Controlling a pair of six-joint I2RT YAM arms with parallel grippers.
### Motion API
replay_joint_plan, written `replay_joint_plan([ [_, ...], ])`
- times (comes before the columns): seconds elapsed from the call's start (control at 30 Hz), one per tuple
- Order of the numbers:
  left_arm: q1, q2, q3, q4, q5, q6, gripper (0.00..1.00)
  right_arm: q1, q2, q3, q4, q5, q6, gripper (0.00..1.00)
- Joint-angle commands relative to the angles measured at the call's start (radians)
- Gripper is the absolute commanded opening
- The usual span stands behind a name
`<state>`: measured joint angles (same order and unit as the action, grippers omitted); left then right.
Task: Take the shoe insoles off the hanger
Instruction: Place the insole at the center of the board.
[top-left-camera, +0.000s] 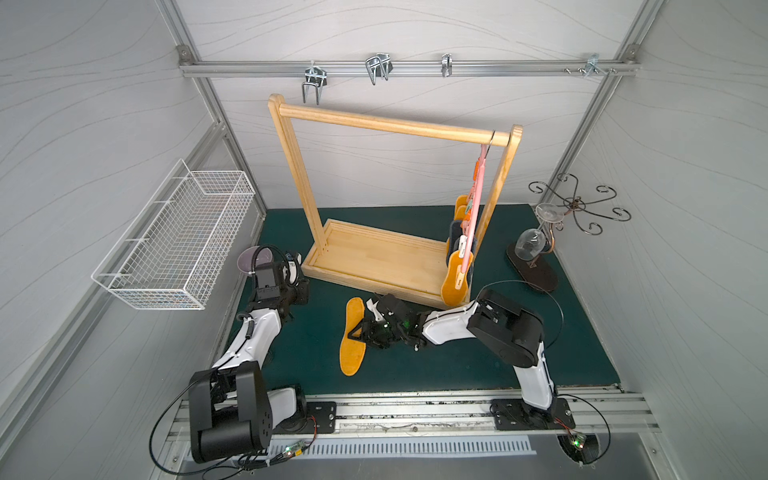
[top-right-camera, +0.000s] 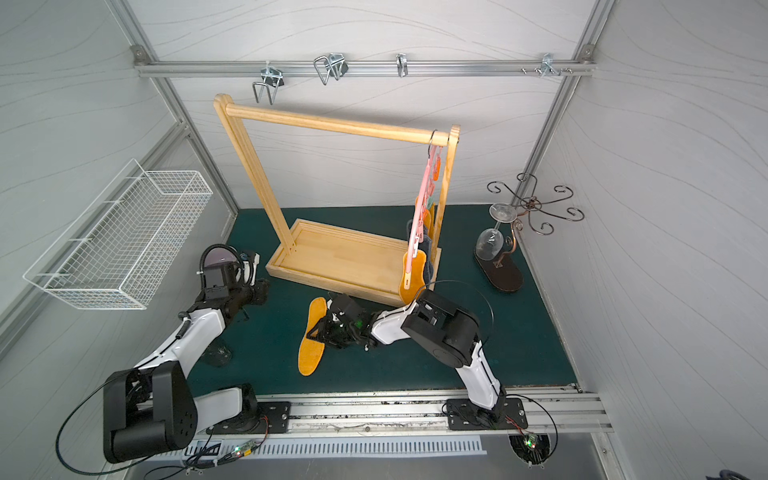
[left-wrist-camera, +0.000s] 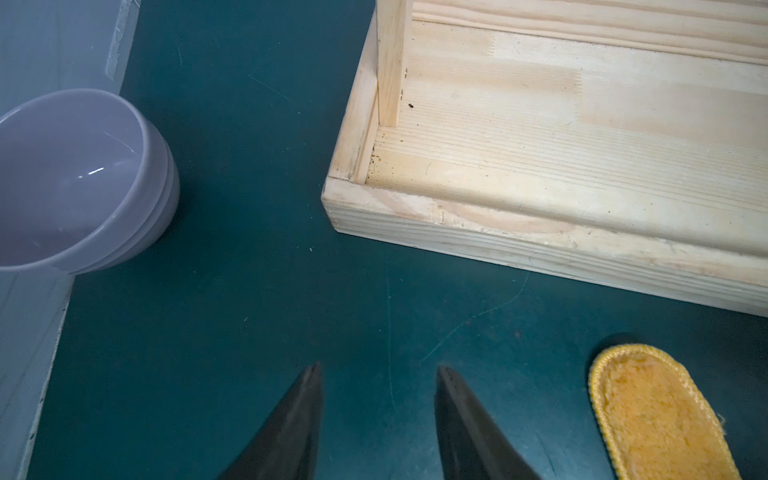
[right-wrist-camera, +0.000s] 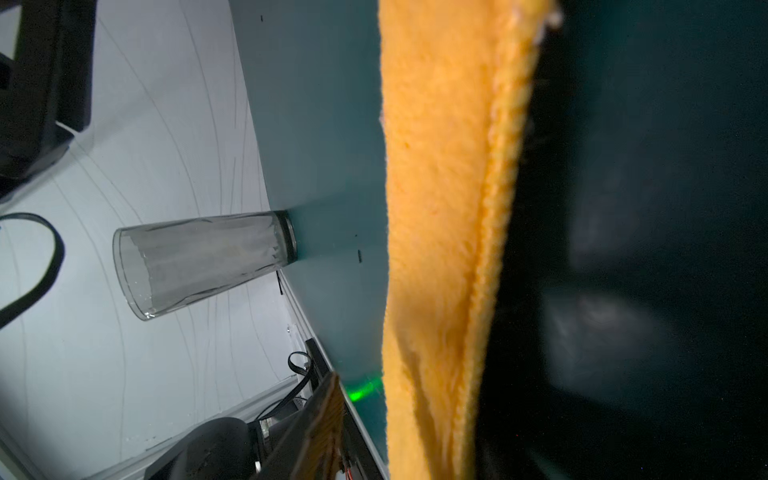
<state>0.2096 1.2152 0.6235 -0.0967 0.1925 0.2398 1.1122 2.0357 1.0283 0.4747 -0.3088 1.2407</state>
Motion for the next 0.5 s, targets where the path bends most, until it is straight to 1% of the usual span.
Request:
replay_joint_plan([
  [0.0,0.007,-0.018,-0.001,0.031,0.015,0.006,0.50,-0.002,-0.041,-0.022,-0.128,0.056,-0.021,0.49],
  [0.17,0.007,-0.026,-0.008,0.034,0.018,0.007,0.50,0.005,-0.078,-0.047,-0.086,0.065,-0.033,0.51],
  [0.2,0.006,-0.028,-0.008,0.035,0.018,0.007,0.50,0.002,-0.084,-0.050,-0.083,0.067,-0.034,0.55],
  [0.23,0.007,-0.029,-0.010,0.035,0.019,0.009,0.50,0.000,-0.095,-0.055,-0.087,0.072,-0.035,0.56],
  [0.33,0.008,-0.030,-0.011,0.035,0.022,0.009,0.50,0.004,-0.123,-0.058,-0.110,0.089,-0.054,0.58],
  [0.47,0.008,-0.033,-0.013,0.036,0.022,0.008,0.50,0.011,-0.133,-0.052,-0.105,0.075,-0.061,0.59],
])
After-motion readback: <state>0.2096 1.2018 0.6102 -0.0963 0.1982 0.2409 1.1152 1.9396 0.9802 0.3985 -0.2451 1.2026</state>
